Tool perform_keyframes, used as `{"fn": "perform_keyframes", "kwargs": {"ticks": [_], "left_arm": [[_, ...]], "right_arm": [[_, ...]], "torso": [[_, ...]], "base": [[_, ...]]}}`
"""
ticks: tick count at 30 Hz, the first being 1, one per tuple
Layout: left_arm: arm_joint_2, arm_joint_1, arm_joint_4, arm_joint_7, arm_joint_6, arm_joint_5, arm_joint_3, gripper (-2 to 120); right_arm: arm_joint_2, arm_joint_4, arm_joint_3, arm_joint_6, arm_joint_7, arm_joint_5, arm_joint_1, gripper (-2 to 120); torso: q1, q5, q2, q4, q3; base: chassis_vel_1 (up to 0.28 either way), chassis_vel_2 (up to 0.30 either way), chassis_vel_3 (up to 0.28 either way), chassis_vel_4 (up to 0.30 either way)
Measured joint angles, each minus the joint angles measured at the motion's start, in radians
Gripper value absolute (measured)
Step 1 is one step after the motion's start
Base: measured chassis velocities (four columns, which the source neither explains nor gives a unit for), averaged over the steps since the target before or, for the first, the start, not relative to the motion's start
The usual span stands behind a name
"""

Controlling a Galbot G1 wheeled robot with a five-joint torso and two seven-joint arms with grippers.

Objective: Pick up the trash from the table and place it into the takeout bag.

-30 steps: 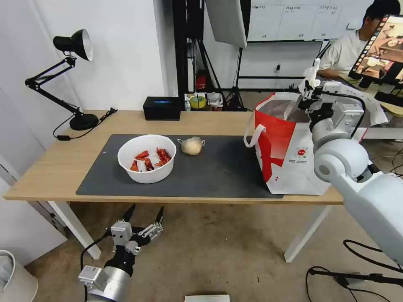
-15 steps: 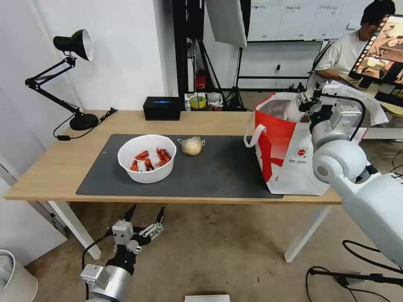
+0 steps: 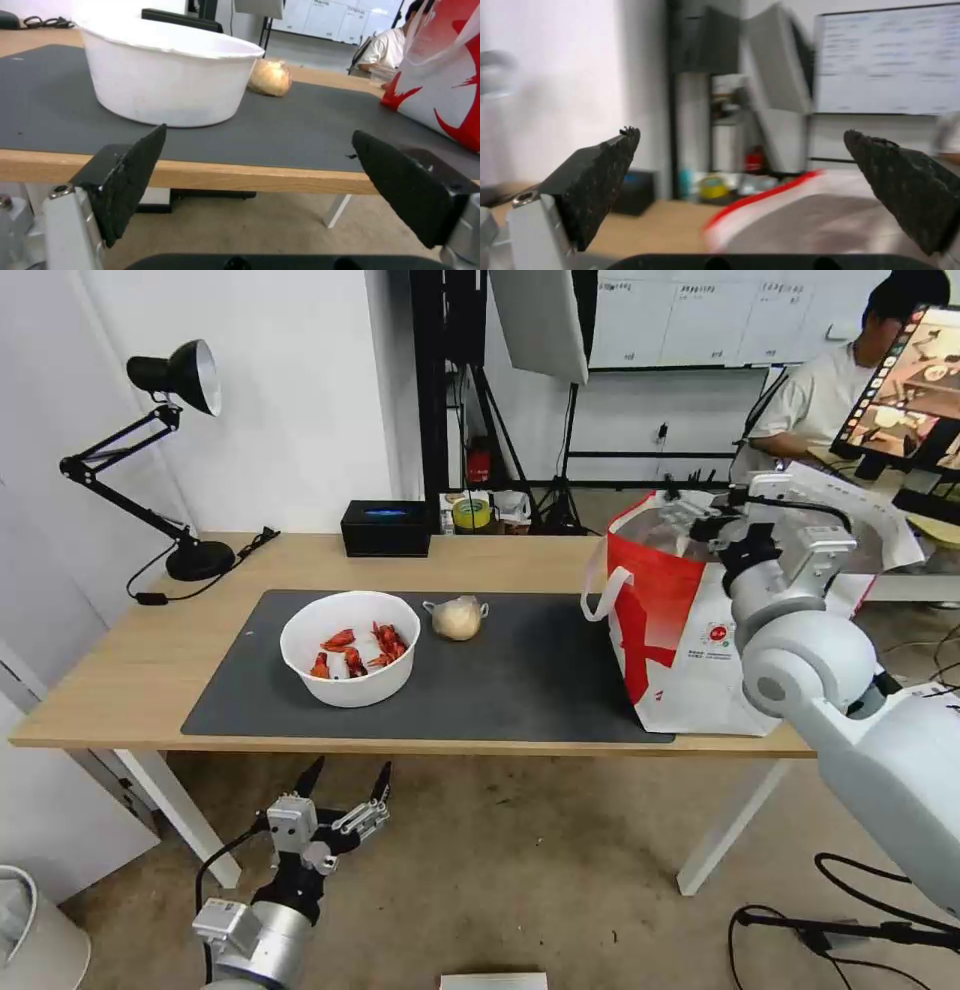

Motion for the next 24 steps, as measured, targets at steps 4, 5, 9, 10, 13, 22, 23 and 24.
{"fn": "perform_keyframes", "kwargs": {"ticks": [4,5,9,10,13,22,23,24], "left_arm": [[0.001,0.0,-0.004,0.0,0.0,-0.002,-0.006,100],[0.001,0.0,-0.005,0.0,0.0,-0.002,-0.008,100],[0.001,0.004,-0.008,-0.001,-0.002,-0.003,-0.015,100],[0.001,0.004,-0.008,-0.001,-0.002,-0.003,-0.015,100],[-0.001,0.005,-0.007,-0.001,-0.004,-0.003,-0.016,100],[-0.022,0.012,-0.002,0.0,-0.01,-0.001,-0.022,100],[-0.022,0.013,0.002,0.0,-0.011,-0.001,-0.023,100],[-0.022,0.014,0.008,0.001,-0.013,0.0,-0.023,100]], "right_arm": [[-0.011,0.054,-0.001,0.0,-0.069,0.0,-0.054,100],[-0.015,0.071,0.0,0.0,-0.091,-0.008,-0.086,100],[-0.026,0.114,0.006,0.013,-0.136,-0.06,-0.193,100],[-0.026,0.114,0.006,0.013,-0.136,-0.06,-0.193,100],[-0.029,0.141,0.005,0.042,-0.152,-0.113,-0.282,100],[-0.009,0.143,-0.015,0.131,-0.16,-0.242,-0.484,100],[0.0,0.136,-0.015,0.152,-0.16,-0.264,-0.521,100],[0.012,0.128,-0.015,0.175,-0.159,-0.287,-0.56,100]], "torso": [[0.0,0.0,0.0,0.0,0.0],[0.0,0.0,0.0,0.0,0.0],[0.0,0.0001,0.0,0.0,0.0],[0.0,0.0001,0.0,0.0,0.0],[0.0,0.0002,0.0,-0.0003,0.0],[0.0,0.0001,0.0,-0.0002,0.0],[0.0,0.0002,0.0,-0.0002,0.0],[0.0,0.0002,0.0,-0.0002,0.0]], "base": [[0.0,0.0,0.0,0.0],[0.0,0.0,0.0,0.0],[0.0,0.0,0.0,0.0],[0.0,0.0,0.0,0.0],[0.0,0.0,0.0,0.0],[0.0,0.0,0.0,0.0],[0.0,0.0,0.0,0.0],[0.0,0.0,0.0,0.0]]}}
